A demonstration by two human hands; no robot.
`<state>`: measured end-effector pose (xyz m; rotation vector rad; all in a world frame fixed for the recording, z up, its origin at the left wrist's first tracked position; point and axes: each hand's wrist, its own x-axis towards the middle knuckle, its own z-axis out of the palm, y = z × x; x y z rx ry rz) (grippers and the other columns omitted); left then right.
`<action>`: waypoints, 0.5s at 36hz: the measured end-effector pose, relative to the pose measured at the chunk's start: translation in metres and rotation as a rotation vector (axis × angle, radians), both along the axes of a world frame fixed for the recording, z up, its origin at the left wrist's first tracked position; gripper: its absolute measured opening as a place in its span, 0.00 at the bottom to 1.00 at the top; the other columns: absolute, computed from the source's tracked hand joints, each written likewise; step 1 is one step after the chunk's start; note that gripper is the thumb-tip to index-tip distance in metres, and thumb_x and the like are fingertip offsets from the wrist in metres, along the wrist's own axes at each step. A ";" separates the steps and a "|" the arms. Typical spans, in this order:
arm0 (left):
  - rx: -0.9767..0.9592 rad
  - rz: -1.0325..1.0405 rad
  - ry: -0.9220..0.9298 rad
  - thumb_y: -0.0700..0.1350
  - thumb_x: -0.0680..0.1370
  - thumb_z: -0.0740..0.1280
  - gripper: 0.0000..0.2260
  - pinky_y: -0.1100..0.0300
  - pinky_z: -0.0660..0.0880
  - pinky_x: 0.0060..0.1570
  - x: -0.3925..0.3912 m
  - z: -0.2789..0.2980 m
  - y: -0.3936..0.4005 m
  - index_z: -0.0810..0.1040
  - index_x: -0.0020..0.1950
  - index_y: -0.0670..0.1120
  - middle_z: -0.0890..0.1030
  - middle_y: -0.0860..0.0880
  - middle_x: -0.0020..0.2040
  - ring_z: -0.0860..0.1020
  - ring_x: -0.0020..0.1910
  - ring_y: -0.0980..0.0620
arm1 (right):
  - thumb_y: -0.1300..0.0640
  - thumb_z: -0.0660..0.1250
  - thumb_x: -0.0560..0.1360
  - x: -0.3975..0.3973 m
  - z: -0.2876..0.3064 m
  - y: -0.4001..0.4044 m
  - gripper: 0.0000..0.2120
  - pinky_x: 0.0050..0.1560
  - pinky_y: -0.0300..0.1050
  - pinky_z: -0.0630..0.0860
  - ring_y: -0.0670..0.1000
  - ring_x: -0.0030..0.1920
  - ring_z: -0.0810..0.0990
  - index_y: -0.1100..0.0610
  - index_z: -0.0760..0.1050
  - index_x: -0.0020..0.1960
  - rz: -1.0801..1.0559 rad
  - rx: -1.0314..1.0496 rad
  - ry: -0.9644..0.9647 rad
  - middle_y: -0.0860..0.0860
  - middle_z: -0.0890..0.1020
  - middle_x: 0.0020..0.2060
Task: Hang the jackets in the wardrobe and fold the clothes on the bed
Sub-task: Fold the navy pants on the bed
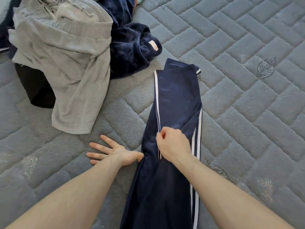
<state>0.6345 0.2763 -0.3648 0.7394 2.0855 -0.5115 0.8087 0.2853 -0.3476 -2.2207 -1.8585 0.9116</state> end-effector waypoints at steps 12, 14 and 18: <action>0.024 0.000 0.015 0.59 0.53 0.77 0.75 0.29 0.34 0.71 0.001 -0.001 -0.001 0.19 0.74 0.45 0.21 0.30 0.71 0.28 0.72 0.22 | 0.48 0.75 0.71 0.012 -0.005 -0.026 0.17 0.53 0.44 0.74 0.45 0.53 0.76 0.44 0.70 0.54 -0.267 0.153 0.229 0.41 0.73 0.52; 0.029 0.002 0.017 0.58 0.52 0.77 0.75 0.29 0.33 0.71 0.001 -0.002 -0.002 0.19 0.74 0.45 0.21 0.30 0.71 0.27 0.72 0.22 | 0.44 0.78 0.67 0.018 -0.008 -0.045 0.25 0.52 0.41 0.71 0.44 0.53 0.73 0.45 0.68 0.56 -0.410 0.140 0.220 0.42 0.72 0.52; 0.040 -0.010 0.017 0.58 0.51 0.76 0.75 0.28 0.33 0.70 0.000 -0.004 -0.003 0.19 0.74 0.45 0.20 0.30 0.70 0.27 0.71 0.22 | 0.46 0.78 0.68 0.019 -0.020 -0.079 0.15 0.41 0.39 0.70 0.41 0.43 0.79 0.46 0.73 0.46 -0.491 -0.052 0.306 0.42 0.80 0.41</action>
